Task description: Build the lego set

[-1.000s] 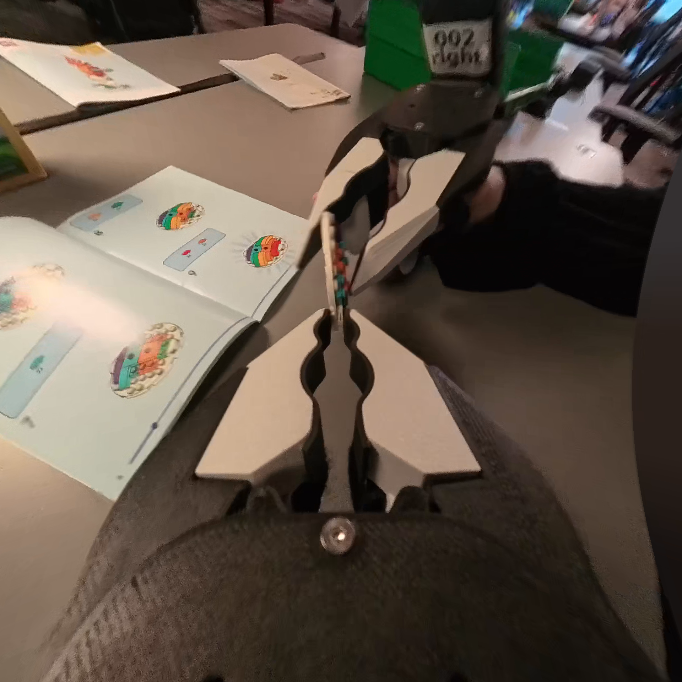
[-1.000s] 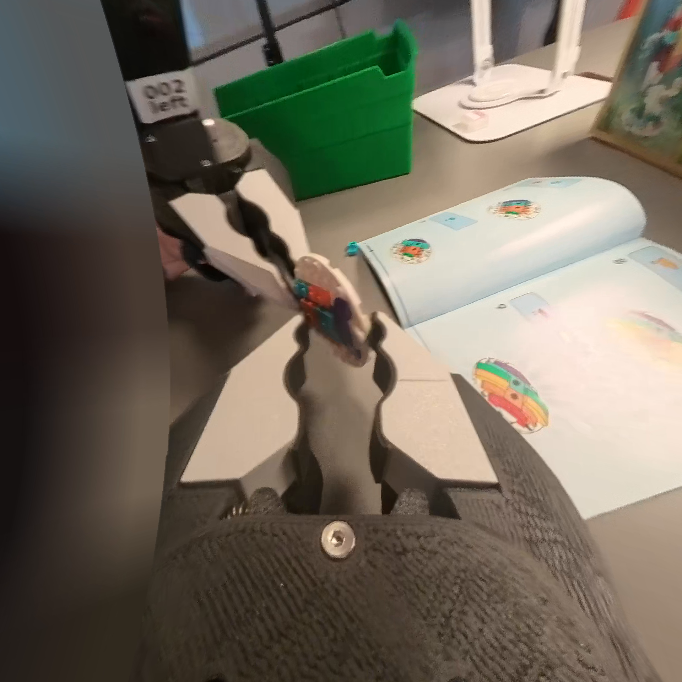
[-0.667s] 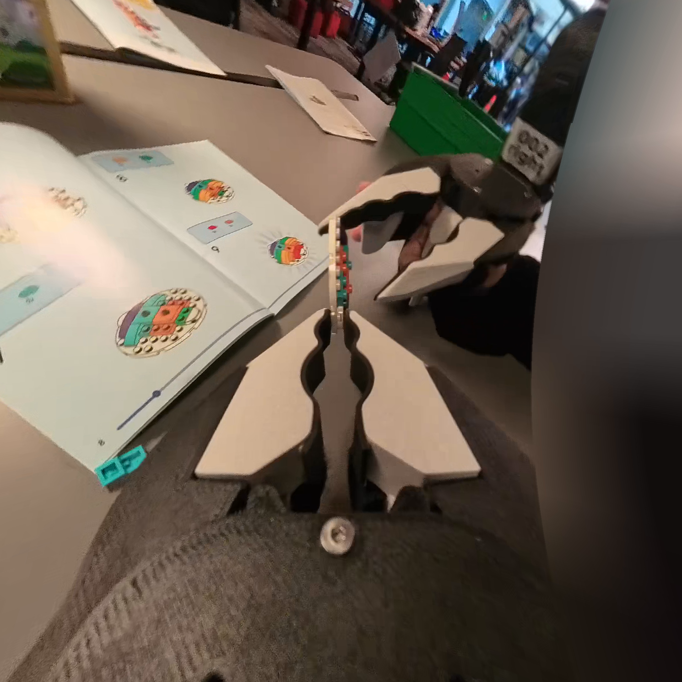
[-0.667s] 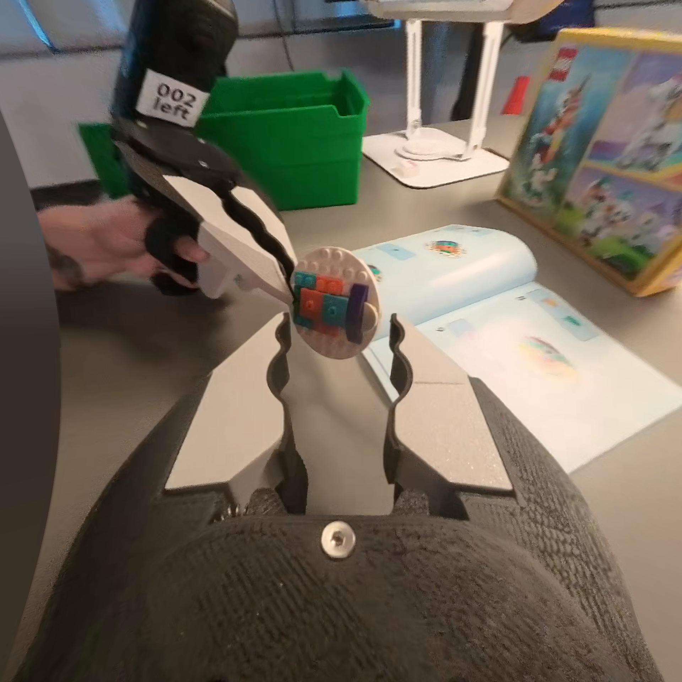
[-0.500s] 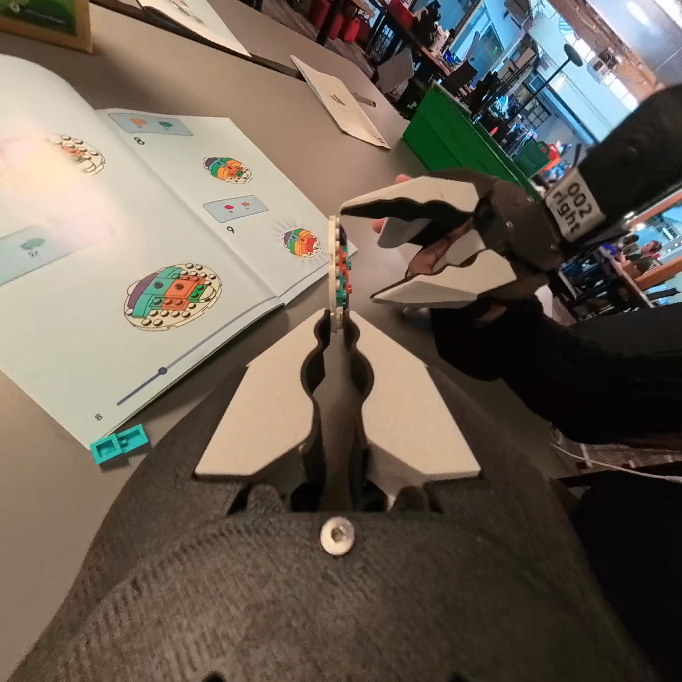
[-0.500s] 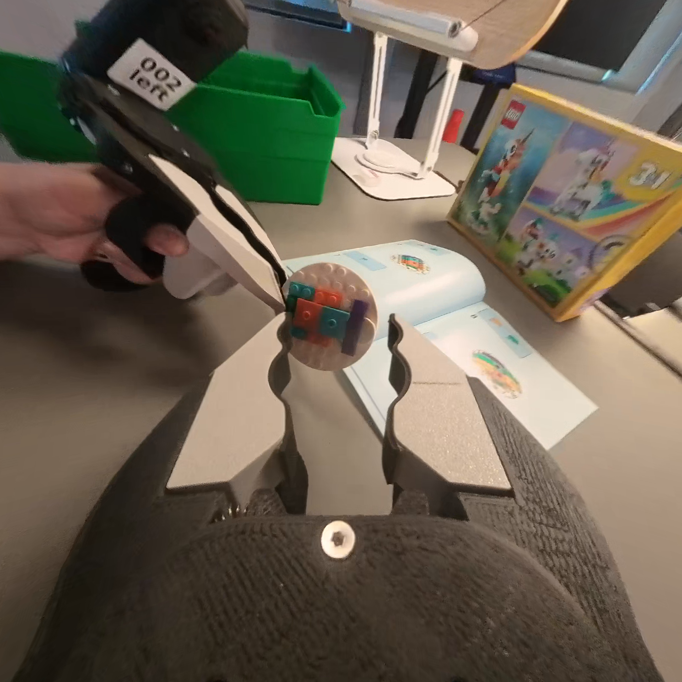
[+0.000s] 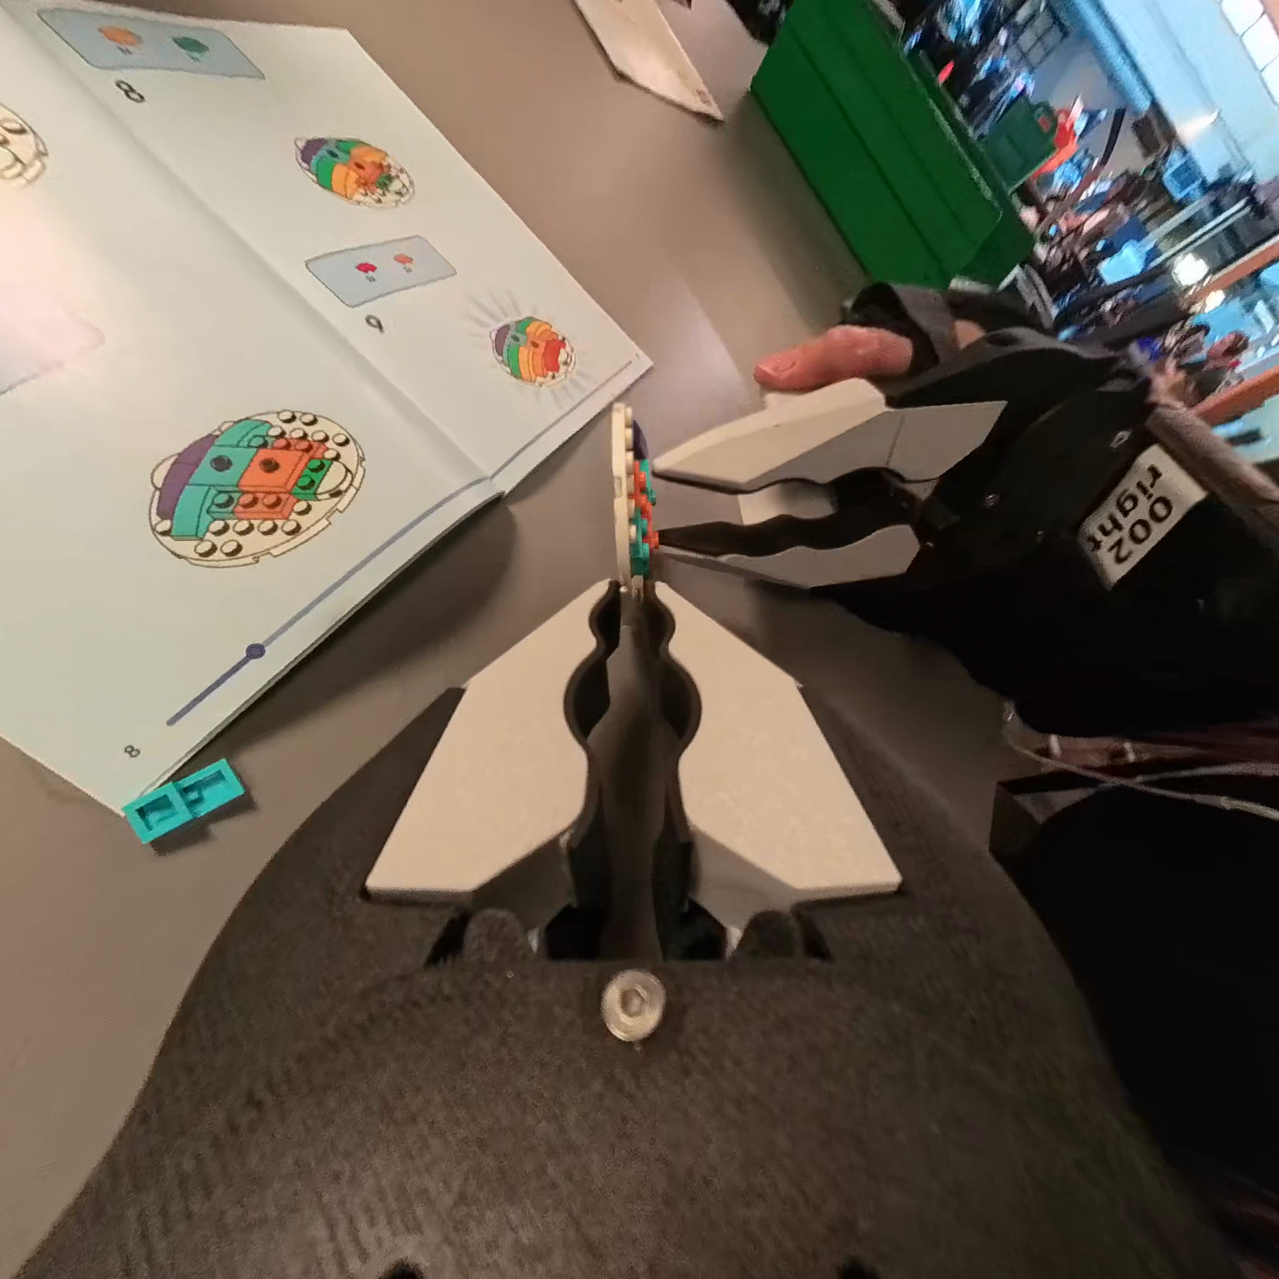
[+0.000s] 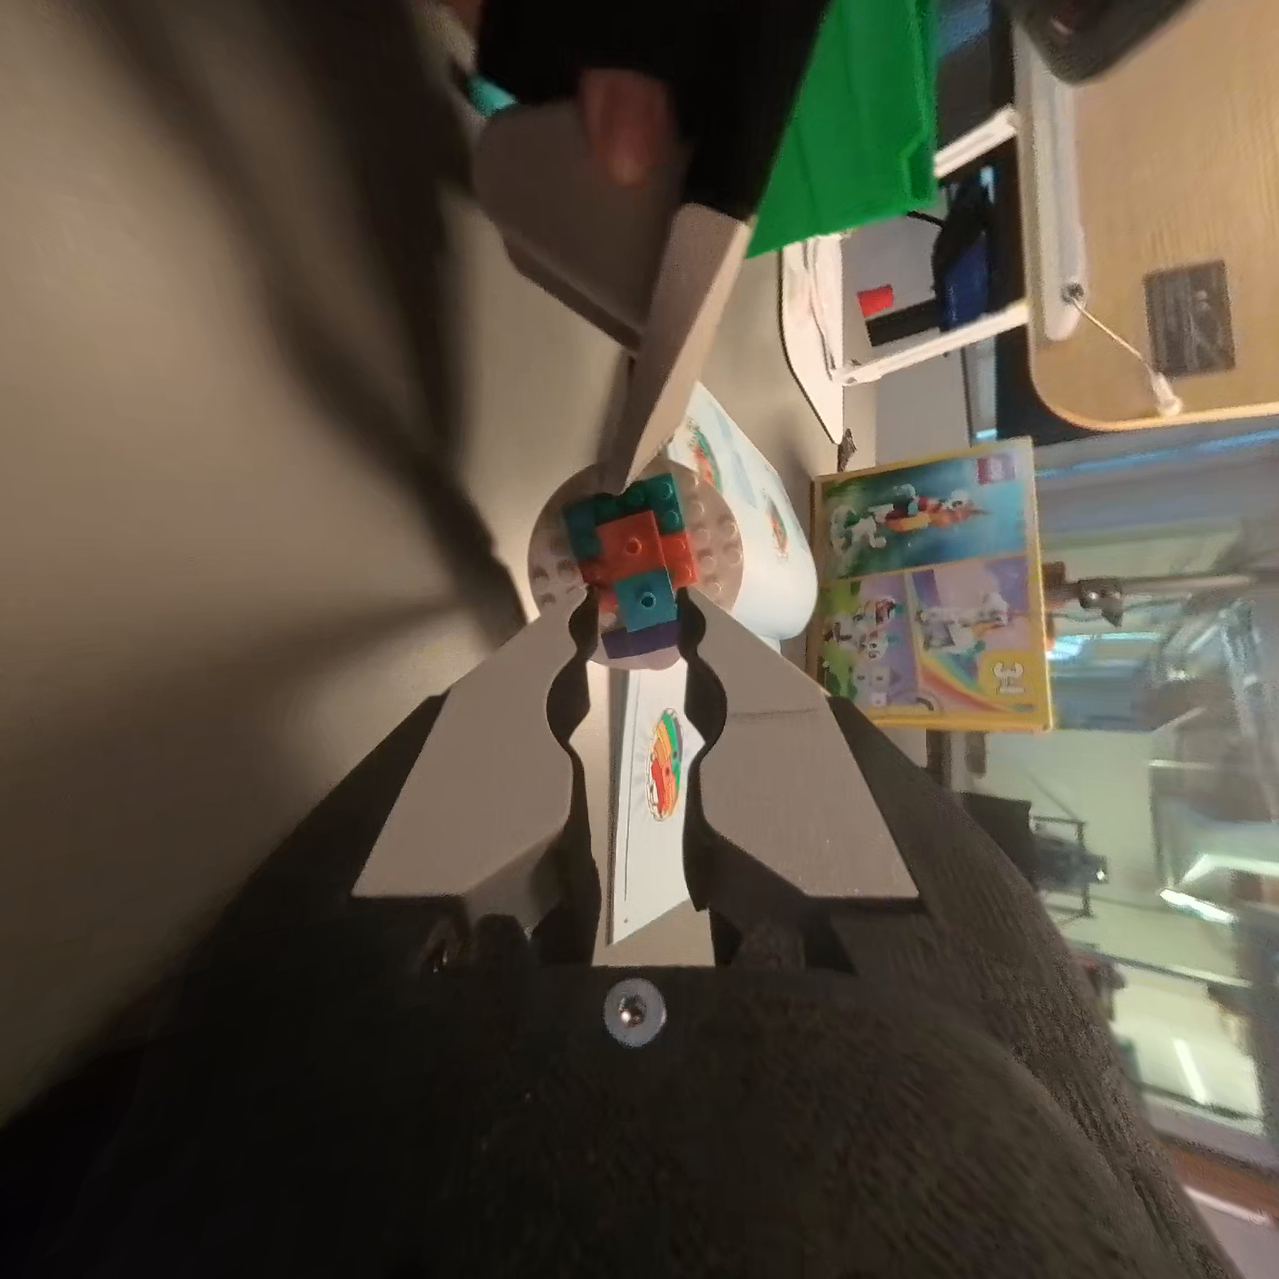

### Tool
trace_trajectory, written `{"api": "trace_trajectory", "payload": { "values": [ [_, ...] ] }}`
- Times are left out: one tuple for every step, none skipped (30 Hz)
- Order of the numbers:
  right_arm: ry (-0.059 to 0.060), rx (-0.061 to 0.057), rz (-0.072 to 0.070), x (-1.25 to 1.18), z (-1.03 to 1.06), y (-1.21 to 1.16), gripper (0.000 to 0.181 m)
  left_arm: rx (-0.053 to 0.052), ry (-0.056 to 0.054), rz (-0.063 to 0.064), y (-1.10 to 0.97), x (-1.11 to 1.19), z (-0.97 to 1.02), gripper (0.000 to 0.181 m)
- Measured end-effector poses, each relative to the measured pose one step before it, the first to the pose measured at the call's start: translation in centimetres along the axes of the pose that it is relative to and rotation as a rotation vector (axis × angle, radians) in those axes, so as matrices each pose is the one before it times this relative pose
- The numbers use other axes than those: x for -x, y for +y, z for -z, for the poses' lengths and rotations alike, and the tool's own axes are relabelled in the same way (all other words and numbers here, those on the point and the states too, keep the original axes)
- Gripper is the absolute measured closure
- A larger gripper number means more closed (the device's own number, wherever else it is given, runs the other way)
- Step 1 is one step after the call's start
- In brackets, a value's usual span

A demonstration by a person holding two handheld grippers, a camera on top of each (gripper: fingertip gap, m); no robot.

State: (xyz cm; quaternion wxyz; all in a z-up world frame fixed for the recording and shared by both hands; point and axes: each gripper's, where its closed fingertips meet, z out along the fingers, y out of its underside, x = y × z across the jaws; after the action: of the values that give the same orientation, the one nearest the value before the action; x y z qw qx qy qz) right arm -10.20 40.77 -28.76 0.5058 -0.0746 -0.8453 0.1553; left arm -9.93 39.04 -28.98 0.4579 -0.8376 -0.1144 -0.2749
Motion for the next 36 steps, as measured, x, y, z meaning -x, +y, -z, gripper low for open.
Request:
{"api": "trace_trajectory", "payload": {
  "values": [
    [-0.0058,0.0062,0.034,0.265,-0.056,-0.055,0.16,0.026,-0.0105,-0.0219,0.307,0.0,-0.016,0.176],
    [0.0081,0.0101,0.034,0.03,-0.045,-0.078,0.16,0.0194,-0.0139,-0.0291,0.188,-0.018,0.027,0.176],
    [0.0087,0.0075,0.0341,-0.033,0.001,-0.139,0.158,0.0147,-0.0143,-0.0258,0.064,-0.038,0.097,0.176],
    [0.0005,0.0054,0.0227,0.036,0.031,-0.133,0.158,0.0135,-0.0119,-0.025,0.061,-0.051,0.092,0.176],
    [-0.0059,0.0033,0.0077,0.069,0.037,-0.093,0.158,0.0095,-0.0068,-0.0138,0.04,-0.055,0.063,0.176],
    [-0.0075,0.0034,0.0019,0.056,0.03,0.02,0.157,0.007,-0.0014,-0.0026,0.042,-0.061,0.02,0.176],
    [-0.0131,0.0118,0.0048,0.14,0.025,0.214,0.155,0.0057,0.0027,-0.0042,0.065,-0.073,0.02,0.176],
    [-0.0145,0.0204,0.0081,0.199,-0.026,0.39,0.153,0.0063,0.0046,0.0052,0.082,-0.095,0.024,0.176],
    [-0.0123,-0.0033,0.0089,0.226,0.029,-0.015,0.154,-0.0005,0.0009,0.0055,-0.034,-0.025,0.021,0.176],
    [-0.0032,0.0009,0.0093,0.085,0.011,-0.035,0.154,0.0076,0.0056,0.0003,0.081,-0.11,-0.006,0.176],
    [0.0007,0.0039,0.0127,0.03,-0.019,-0.027,0.154,0.006,0.0008,-0.0077,0.046,-0.08,0.034,0.176],
    [0.0031,0.0047,0.0137,0.001,-0.022,-0.046,0.154,0.0067,-0.0004,-0.0141,0.036,-0.093,0.044,0.176],
    [0.0073,0.0039,0.017,-0.058,0.019,-0.052,0.156,0.0097,0.0016,-0.0165,0.073,-0.142,0.049,0.176],
    [0.0121,0.002,0.024,-0.14,0.058,-0.066,0.161,0.0052,0.0061,-0.012,-0.01,-0.188,0.052,0.176],
    [0.0133,0.0051,0.0201,-0.142,0.04,-0.044,0.165,0.0116,0.0027,-0.0118,0.123,-0.124,0.007,0.174],
    [0.0113,0.0039,0.0123,-0.174,0.041,-0.027,0.167,0.0041,0.0002,-0.01,0.045,-0.037,0.006,0.172],
    [-0.0007,0.0064,-0.0038,-0.017,-0.043,0.057,0.167,-0.0035,-0.0003,0.0003,-0.055,0.015,-0.004,0.171],
    [0.0015,0.0064,-0.0047,-0.031,-0.077,0.12,0.167,-0.014,0.0008,0.0051,-0.171,0.024,-0.011,0.169],
    [0.0104,0.0067,0.0025,-0.132,-0.096,0.188,0.167,-0.0193,0.0012,0.0121,-0.227,0.04,-0.038,0.168],
    [0.012,-0.0043,0.0031,-0.092,-0.056,-0.055,0.167,-0.0373,0.017,0.0184,-0.521,-0.179,-0.067,0.166],
    [0.009,-0.007,0.0031,-0.114,-0.079,-0.145,0.167,-0.0412,0.0429,0.0223,-0.647,-0.55,-0.015,0.167],
    [0.008,-0.002,0.0046,-0.038,-0.04,-0.134,0.167,-0.0293,0.0326,0.0206,-0.518,-0.391,-0.015,0.168],
    [0.0064,-0.0014,0.0055,-0.022,-0.056,-0.114,0.167,-0.0007,0.0016,0.0054,-0.098,0.032,-0.097,0.169],
    [0.0045,-0.0032,0.0058,0.014,-0.038,-0.111,0.167,0.0183,-0.0373,-0.0053,0.23,0.588,-0.156,0.17],
    [0.0031,-0.0035,0.005,0.045,-0.077,-0.123,0.167,0.013,-0.0475,-0.0034,0.214,0.734,-0.167,0.17],
    [0.0028,-0.0043,0.0013,0.003,-0.071,-0.126,0.167,-0.0048,-0.0179,0.0029,0.008,0.325,-0.135,0.171],
    [0.0012,0.006,0.0017,-0.02,-0.068,0.016,0.167,-0.0193,0.0031,0.0167,-0.196,0.063,-0.065,0.172],
    [0.0003,0.0007,0.0,0.018,-0.017,0.002,0.167,-0.0083,0.0036,0.0134,-0.06,0.065,-0.027,0.173],
    [0.0012,-0.0025,-0.0018,0.036,-0.01,-0.116,0.167,-0.0027,0.0021,0.0058,0.007,0.042,0.046,0.173],
    [0.0037,-0.0027,0.0029,0.004,-0.01,-0.159,0.167,0.0022,0.0001,0.0011,0.042,0.015,0.083,0.173],
    [0.0054,-0.0015,-0.0014,0.003,-0.048,-0.198,0.167,0.0023,-0.0038,-0.0081,0.041,0.012,0.098,0.174],
    [0.0023,0.002,-0.004,0.008,-0.046,-0.076,0.167,-0.004,-0.0032,-0.0016,-0.008,0.022,0.057,0.174],
    [-0.0009,0.0,-0.0057,0.04,-0.007,-0.019,0.167,-0.0099,0.0023,0.0082,-0.032,0.005,-0.011,0.174],
    [-0.0009,-0.0062,-0.0161,0.024,-0.012,0.008,0.168,-0.0127,0.0058,0.0122,-0.041,0.007,-0.043,0.174],
    [0.0007,-0.0096,-0.0098,0.023,0.027,-0.005,0.168,-0.0077,0.0066,0.0136,-0.015,-0.011,-0.028,0.174],
    [0.0013,-0.0038,-0.0023,0.025,0.021,-0.008,0.168,-0.0028,0.0035,0.0072,-0.004,-0.021,-0.024,0.174]
  ]
}}
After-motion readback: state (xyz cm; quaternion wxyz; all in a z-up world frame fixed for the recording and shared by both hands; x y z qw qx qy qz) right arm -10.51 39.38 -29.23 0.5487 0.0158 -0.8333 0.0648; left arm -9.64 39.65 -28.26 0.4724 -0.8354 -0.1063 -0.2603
